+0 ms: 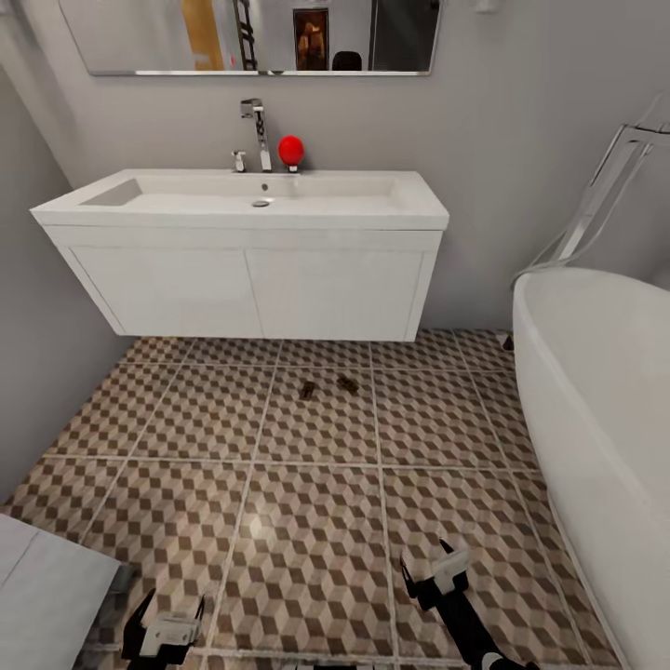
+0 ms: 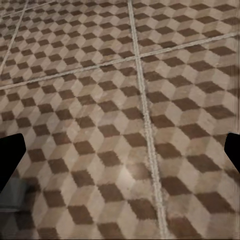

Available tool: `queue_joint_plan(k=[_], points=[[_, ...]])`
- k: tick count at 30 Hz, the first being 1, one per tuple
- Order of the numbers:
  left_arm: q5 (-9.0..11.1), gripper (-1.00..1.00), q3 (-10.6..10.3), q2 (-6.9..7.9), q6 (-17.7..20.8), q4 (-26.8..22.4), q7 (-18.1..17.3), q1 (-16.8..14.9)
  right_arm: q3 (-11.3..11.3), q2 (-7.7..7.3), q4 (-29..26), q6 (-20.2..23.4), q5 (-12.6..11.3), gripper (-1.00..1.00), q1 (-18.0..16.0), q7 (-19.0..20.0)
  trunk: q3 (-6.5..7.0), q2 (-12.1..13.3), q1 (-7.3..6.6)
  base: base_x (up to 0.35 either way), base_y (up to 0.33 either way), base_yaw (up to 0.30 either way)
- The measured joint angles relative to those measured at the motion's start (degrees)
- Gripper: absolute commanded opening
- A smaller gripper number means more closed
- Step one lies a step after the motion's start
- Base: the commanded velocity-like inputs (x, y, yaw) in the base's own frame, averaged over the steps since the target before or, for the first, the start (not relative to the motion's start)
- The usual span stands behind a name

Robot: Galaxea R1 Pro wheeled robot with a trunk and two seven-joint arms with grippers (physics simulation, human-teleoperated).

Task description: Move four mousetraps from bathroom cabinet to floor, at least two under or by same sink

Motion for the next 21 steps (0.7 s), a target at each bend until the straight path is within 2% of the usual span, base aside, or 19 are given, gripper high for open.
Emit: queue_joint_plan(k=[9,21], points=[[0.0,1.00,0.0,0.00,-2.3,0.4,0.0,2.0,0.0,0.16,0.0,-0.5,0.0,1.00,2.1,0.1,1.62,3.6,-1.98,0.000,0.000,0.000],[0.0,1.00,0.0,-0.07,-2.3,0.4,0.0,5.0,0.0,0.19,0.0,-2.1,0.0,1.00,3.7,0.0,3.77,8.4,-4.61,0.000,0.000,0.000]])
